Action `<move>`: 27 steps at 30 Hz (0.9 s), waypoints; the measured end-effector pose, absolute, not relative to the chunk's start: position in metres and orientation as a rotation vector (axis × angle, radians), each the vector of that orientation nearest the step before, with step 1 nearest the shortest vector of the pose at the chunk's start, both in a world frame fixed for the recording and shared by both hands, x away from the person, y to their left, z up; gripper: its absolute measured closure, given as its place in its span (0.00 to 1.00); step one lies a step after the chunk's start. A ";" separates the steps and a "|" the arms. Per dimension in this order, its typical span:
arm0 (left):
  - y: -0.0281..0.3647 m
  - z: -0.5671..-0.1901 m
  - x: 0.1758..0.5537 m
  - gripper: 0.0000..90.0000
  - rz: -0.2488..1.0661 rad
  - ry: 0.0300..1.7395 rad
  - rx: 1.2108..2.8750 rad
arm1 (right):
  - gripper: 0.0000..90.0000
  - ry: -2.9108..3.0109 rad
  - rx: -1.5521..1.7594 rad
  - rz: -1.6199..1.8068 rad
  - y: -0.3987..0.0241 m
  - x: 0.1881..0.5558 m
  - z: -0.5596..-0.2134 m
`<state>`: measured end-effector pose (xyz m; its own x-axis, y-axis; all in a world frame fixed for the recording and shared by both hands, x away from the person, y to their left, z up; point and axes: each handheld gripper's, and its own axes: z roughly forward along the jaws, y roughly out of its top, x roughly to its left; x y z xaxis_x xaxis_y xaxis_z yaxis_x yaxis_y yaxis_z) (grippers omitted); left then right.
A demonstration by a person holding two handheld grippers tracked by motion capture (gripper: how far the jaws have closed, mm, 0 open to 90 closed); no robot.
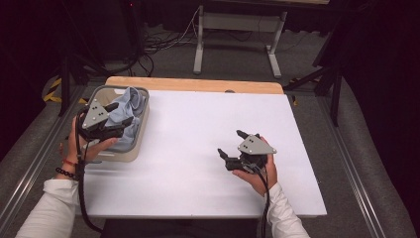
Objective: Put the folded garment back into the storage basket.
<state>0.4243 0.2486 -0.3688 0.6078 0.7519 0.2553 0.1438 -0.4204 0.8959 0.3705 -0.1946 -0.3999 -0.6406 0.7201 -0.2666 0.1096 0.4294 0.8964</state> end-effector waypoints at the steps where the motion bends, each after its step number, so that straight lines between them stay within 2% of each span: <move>1: 0.248 -0.370 0.423 0.31 0.825 0.713 1.904 | 0.16 2.034 0.696 1.218 -0.194 0.370 -0.400; 4: 0.245 -0.373 0.418 0.21 0.810 0.715 1.900 | 0.14 2.033 0.696 1.216 -0.192 0.371 -0.401; 9: 0.238 -0.375 0.407 0.13 0.796 0.679 1.888 | 0.14 2.027 0.704 1.216 -0.191 0.369 -0.401; 27: 0.213 -0.381 0.376 0.11 0.713 0.554 1.850 | 0.15 1.995 0.688 1.207 -0.196 0.359 -0.395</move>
